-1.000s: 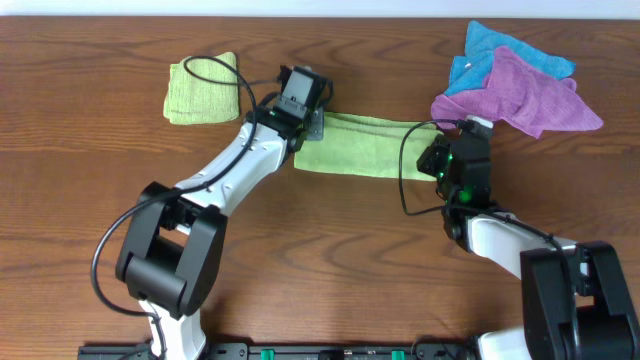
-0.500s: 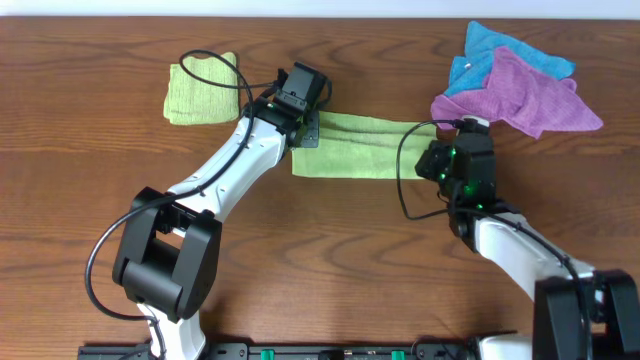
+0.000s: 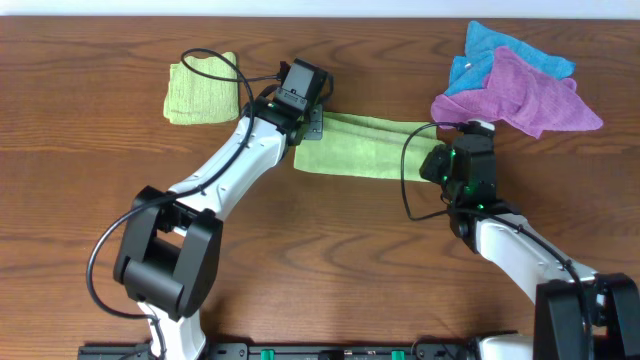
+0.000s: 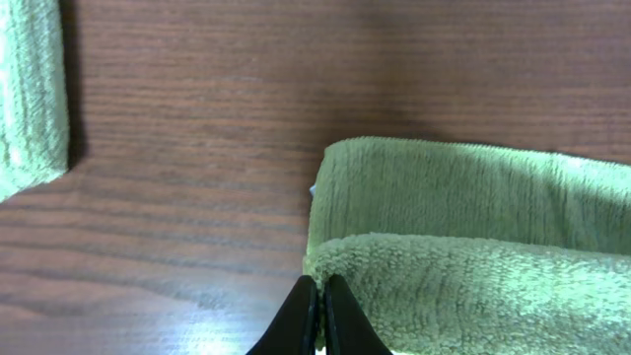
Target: Fold the cloth
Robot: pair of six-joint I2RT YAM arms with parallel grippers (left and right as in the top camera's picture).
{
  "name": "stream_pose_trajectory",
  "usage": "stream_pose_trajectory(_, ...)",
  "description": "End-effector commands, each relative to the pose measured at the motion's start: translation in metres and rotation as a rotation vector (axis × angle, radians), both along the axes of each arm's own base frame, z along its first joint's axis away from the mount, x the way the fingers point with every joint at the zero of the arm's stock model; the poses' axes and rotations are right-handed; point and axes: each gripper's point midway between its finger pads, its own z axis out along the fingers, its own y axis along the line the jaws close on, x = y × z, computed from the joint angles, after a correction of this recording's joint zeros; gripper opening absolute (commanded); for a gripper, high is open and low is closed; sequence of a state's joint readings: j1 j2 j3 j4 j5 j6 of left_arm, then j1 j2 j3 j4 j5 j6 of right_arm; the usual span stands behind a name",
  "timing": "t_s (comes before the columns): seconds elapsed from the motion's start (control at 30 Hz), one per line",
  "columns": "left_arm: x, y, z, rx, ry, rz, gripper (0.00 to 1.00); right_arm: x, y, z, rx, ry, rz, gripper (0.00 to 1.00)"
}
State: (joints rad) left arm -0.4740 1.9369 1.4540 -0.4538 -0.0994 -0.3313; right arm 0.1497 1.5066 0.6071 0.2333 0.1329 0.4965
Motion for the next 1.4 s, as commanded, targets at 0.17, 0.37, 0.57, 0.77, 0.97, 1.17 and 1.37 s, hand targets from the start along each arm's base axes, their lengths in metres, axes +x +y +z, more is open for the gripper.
stream_pose_trajectory(0.17,0.007,0.002,-0.019,0.021,0.017,-0.008,0.06,0.017,-0.005,0.014,-0.055,-0.088,-0.010,0.02)
stream_pose_trajectory(0.37,0.005,0.006,-0.020,0.045,0.027,-0.017,0.06,0.021,0.001,0.001,-0.030,-0.076,0.010,0.01)
stream_pose_trajectory(0.57,0.007,0.012,-0.021,0.049,0.029,-0.004,0.06,0.023,0.008,-0.010,-0.027,-0.068,0.027,0.01)
stream_pose_trajectory(0.77,0.008,0.014,-0.020,0.049,0.028,0.001,0.06,0.027,0.008,-0.004,-0.023,-0.099,0.026,0.01)
stream_pose_trajectory(0.97,0.006,0.014,-0.022,0.048,0.038,-0.001,0.06,0.027,0.009,-0.003,-0.019,-0.101,0.031,0.01)
stream_pose_trajectory(1.17,-0.010,0.014,-0.021,0.040,0.103,-0.021,0.06,0.017,0.020,0.005,0.008,-0.073,0.069,0.01)
stream_pose_trajectory(1.37,-0.020,0.016,-0.007,0.030,0.113,-0.028,0.06,0.003,0.019,0.012,0.002,-0.035,0.072,0.01)
